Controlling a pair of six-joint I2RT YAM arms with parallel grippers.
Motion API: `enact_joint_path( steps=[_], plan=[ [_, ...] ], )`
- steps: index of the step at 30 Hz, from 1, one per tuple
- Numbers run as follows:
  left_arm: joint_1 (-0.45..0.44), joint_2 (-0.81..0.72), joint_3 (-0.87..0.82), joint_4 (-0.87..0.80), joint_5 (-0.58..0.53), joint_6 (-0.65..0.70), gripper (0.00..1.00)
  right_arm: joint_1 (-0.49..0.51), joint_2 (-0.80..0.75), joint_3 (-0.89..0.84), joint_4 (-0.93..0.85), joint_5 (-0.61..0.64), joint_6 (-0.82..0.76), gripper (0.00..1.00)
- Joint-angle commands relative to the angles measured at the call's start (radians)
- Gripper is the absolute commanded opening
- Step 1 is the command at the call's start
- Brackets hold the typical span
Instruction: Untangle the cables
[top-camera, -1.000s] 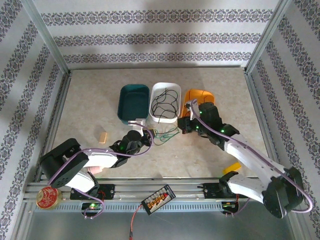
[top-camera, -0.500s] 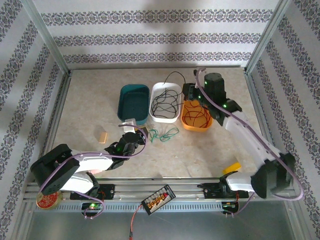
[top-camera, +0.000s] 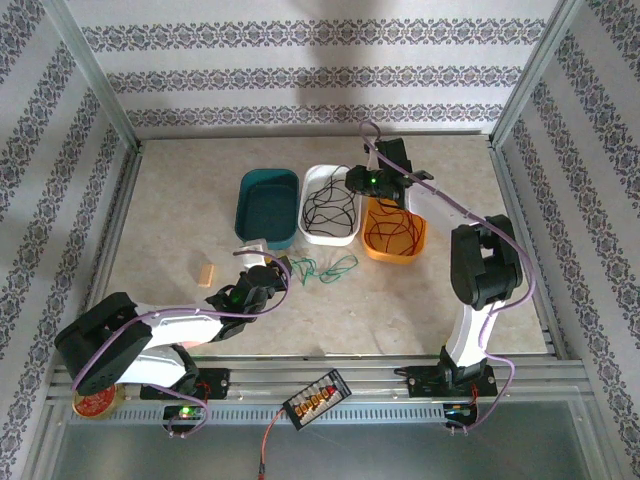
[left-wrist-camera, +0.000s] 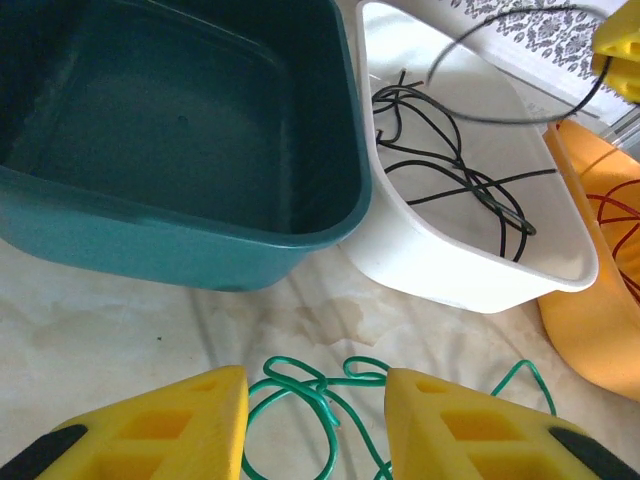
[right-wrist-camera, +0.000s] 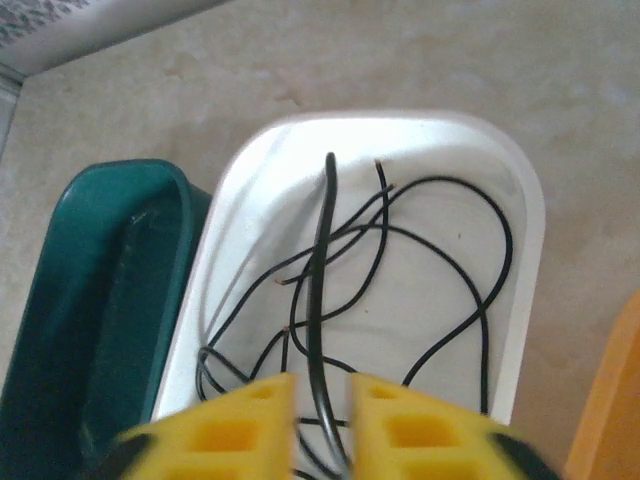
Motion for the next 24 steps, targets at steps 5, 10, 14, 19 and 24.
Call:
enact_joint_path(
  steps=[5, 10, 14, 19, 24],
  plan=[
    [0.009, 0.038, 0.048, -0.036, 0.051, 0.034, 0.44, 0.009, -0.037, 0.024, -0.084, 0.028, -0.019, 0.53],
    [0.008, 0.065, 0.072, -0.026, 0.096, 0.054, 0.46, 0.010, -0.134, -0.050, -0.121, 0.104, -0.066, 0.56],
    [0.005, 0.094, 0.114, -0.070, 0.148, 0.089, 0.48, 0.023, -0.246, -0.154, -0.122, 0.105, -0.087, 0.56],
    [0.002, 0.133, 0.133, -0.068, 0.186, 0.087, 0.50, 0.095, -0.369, -0.281, -0.140, 0.018, -0.133, 0.55],
    [0.000, 0.154, 0.138, -0.062, 0.173, 0.065, 0.50, 0.213, -0.416, -0.380, -0.171, -0.089, -0.169, 0.54]
  ],
)
